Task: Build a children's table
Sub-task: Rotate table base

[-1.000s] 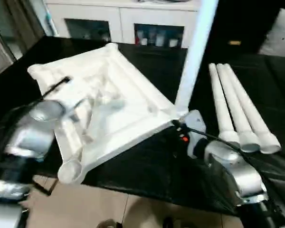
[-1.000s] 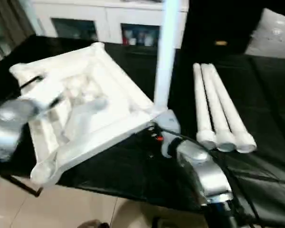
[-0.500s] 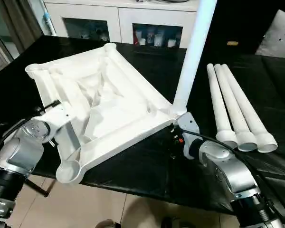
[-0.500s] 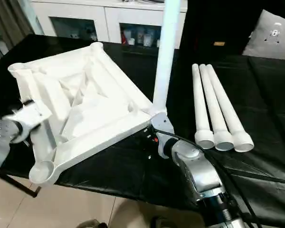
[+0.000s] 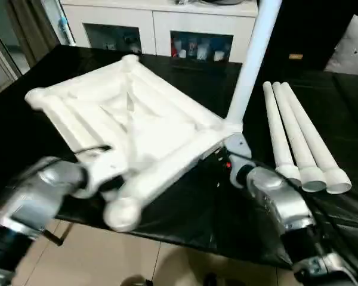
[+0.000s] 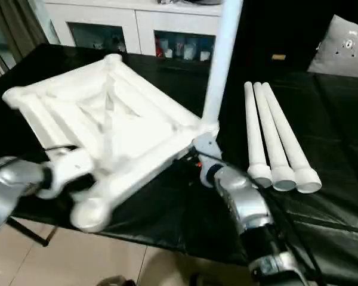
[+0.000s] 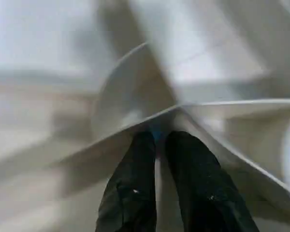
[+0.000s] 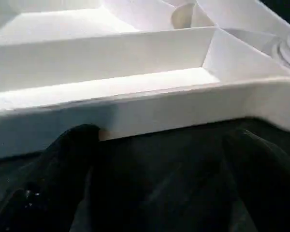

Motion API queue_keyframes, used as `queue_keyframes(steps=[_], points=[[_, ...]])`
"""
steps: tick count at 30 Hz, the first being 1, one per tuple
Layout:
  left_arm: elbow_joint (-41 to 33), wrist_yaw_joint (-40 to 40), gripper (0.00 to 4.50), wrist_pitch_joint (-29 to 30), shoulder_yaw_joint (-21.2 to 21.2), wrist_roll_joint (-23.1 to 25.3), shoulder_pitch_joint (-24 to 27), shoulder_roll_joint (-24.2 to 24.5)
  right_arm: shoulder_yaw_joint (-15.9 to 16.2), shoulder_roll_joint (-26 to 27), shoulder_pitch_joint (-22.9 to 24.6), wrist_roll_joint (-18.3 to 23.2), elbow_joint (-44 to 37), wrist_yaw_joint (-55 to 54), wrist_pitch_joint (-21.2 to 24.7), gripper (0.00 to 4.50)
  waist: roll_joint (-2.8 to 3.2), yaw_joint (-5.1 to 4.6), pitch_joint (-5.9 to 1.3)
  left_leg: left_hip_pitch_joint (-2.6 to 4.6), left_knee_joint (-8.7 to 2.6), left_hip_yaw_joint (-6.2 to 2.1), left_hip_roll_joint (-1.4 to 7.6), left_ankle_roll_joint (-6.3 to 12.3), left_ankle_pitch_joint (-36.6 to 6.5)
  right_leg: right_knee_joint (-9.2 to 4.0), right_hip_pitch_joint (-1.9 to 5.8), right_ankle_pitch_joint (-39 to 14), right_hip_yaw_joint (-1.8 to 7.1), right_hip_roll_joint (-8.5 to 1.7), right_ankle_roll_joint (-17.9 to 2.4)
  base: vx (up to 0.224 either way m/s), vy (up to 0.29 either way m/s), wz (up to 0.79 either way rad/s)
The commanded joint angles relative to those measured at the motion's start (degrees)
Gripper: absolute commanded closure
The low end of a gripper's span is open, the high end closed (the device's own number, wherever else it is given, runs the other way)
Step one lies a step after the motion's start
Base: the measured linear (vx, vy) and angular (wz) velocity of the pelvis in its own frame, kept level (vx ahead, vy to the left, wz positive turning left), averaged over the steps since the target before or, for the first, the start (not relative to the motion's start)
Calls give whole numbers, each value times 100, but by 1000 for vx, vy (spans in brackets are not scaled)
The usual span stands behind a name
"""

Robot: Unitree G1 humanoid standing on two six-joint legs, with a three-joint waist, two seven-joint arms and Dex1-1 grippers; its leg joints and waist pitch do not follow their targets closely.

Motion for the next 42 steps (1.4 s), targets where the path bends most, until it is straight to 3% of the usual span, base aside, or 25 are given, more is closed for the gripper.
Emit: queue_keyframes(steps=[1, 8, 16, 18, 21, 25, 27, 28, 29, 30, 31, 32, 33, 34, 35, 36, 37, 38, 39, 40, 41, 42], points=[[-161, -281, 371, -152, -234, -265, 18, -141, -72, -4, -62, -12, 85, -49, -82, 3, 16, -16, -433, -5, -412, -77, 265, 197, -606, -299, 380, -1422, 370, -504, -1091, 0, 0, 0], [662, 195, 371, -879, -395, -335, -582, -1345, -205, -199, -115, -159, 62, -259, -23, 3, -26, 3, -480, -30, -368, -57, 235, 278, -428, -329, 417, -1506, 357, -480, -937, 0, 0, 0], [1636, 1106, 371, -1356, -425, -76, -973, -2256, -425, -496, 54, -257, -534, -448, 206, 3, -80, 5, -522, -68, -322, -49, 219, 461, -184, -324, 442, -1315, 333, -455, -833, 0, 0, 0], [1835, 1325, 371, -1464, -326, -85, -1039, -2454, -499, -540, 99, -215, -771, -472, 292, 3, -129, -15, -512, -70, -330, -50, 222, 500, -241, -344, 435, -1503, 325, -467, -760, 0, 0, 0], [1853, 1611, 371, -1505, -119, -232, -1021, -2742, -697, -584, 186, -146, -1342, -609, 510, 3, -127, 4, -506, -65, -320, -42, 222, 532, -228, -373, 425, -1667, 325, -460, -674, 0, 0, 0], [1691, 1754, 371, -1513, 71, -371, -917, -2798, -897, -517, 236, -9, -1779, -712, 685, 3, -124, 17, -498, -52, -334, -51, 247, 562, -241, -359, 407, -1594, 325, -464, -724, 0, 0, 0], [1328, 2042, 371, -1495, 401, -555, -689, -2834, -1042, -386, 355, 104, -2317, -839, 1131, 3, -127, 0, -490, -63, -339, -60, 252, 548, -224, -334, 414, -1545, 323, -456, -749, 0, 0, 0], [1261, 2116, 371, -1471, 463, -575, -641, -2853, -1039, -368, 394, 105, -2394, -849, 1145, 3, -127, -7, -495, -65, -337, -57, 247, 574, -210, -345, 411, -1537, 319, -452, -743, 0, 0, 0], [808, 2611, 371, -1323, 869, -702, -331, -3013, -991, -247, 664, 107, -2805, -914, 1119, 3, -127, -16, -495, -68, -331, -52, 250, 564, -204, -329, 410, -1505, 323, -450, -747, 0, 0, 0], [808, 2611, 371, -1323, 869, -702, -331, -3013, -991, -247, 664, 107, -2805, -914, 1119, 3, -110, -18, -477, -66, -332, -45, 264, 557, -222, -336, 392, -1483, 329, -453, -772, 0, 0, 0], [375, 3014, 371, -1134, 1197, -785, -32, -3181, -951, -33, 991, 165, -3066, -1025, 1078, 3, -128, -32, -465, -69, -339, -38, 265, 560, -313, -368, 392, -1579, 324, -457, -767, 0, 0, 0], [375, 3014, 371, -1134, 1197, -785, -32, -3181, -951, -33, 991, 165, -3066, -1025, 1078, 3, -120, -35, -465, -73, -339, -40, 267, 557, -340, -370, 388, -1617, 320, -460, -771, 0, 0, 0], [229, 3356, 371, -1016, 1374, -739, 93, -3307, -952, 136, 1184, 308, -3169, -1059, 1031, 3, -105, -30, -491, 174, -249, 181, 181, 197, -766, -506, 185, -2208, 497, -231, -478, 0, 0, 0], [229, 3358, 371, -1015, 1375, -738, 94, -3308, -952, 137, 1185, 309, -3170, -1059, 1031, 3, -172, -27, -471, 68, -254, 202, 129, 174, -802, -487, 250, -2190, 569, -219, -465, -23, 10, -21], [240, 3646, 371, -966, 1495, -661, 107, -3386, -912, 197, 1269, 291, -3182, -1121, 1043, 3, -147, 5, -475, 212, -166, 343, 108, 60, -1096, -551, 77, -2508, 774, -119, -381, -23, 10, -21], [249, 3886, 371, -999, 1574, -588, 115, -3435, -871, 234, 1328, 227, -3198, -1201, 1065, 3, -250, 88, -484, 116, -40, 335, -34, 87, -1364, -526, 232, -2783, 1104, -192, -452, -37, 23, -36], [207, 4194, 371, -1084, 1605, -405, 121, -3429, -833, 312, 1404, 189, -3293, -1276, 1094, 3, -270, 150, -468, 52, 64, 260, -74, 174, -1363, -571, 328, -2919, 1339, -328, -530, -36, 55, -42], [207, 4194, 371, -1084, 1605, -405, 121, -3429, -833, 312, 1404, 189, -3293, -1276, 1094, 3, -274, 226, -434, 24, 231, 185, -94, 230, -1362, -672, 342, -3213, 1595, -452, -600, -36, 55, -42], [166, 4336, 371, -1094, 1598, -294, 115, -3407, -834, 364, 1416, 243, -3367, -1248, 1068, 3, -292, 301, -373, -201, 437, -191, -122, 198, -972, -707, 510, -3743, 1999, -555, -763, -21, 112, -57], [147, 4378, 371, -1071, 1592, -254, 108, -3396, -860, 416, 1414, 272, -3388, -1265, 998, 3, -242, 227, -338, -201, 265, -280, -101, 38, -783, -627, 384, -3536, 1866, -274, -682, -30, 148, -70], [28, 4491, 371, -922, 1651, -228, 104, -3440, -896, 474, 1371, 338, -3443, -1202, 1020, 3, -59, 38, -380, 53, -138, -189, -42, -274, -608, -511, -16, -2921, 1344, 465, -135, -30, 148, -70], [28, 4491, 371, -922, 1651, -228, 104, -3440, -896, 474, 1371, 338, -3443, -1202, 1020, 3, 180, -131, -439, 367, -426, -363, 709, -251, -573, -172, -460, -2185, 833, 542, 253, -53, 132, -48]])
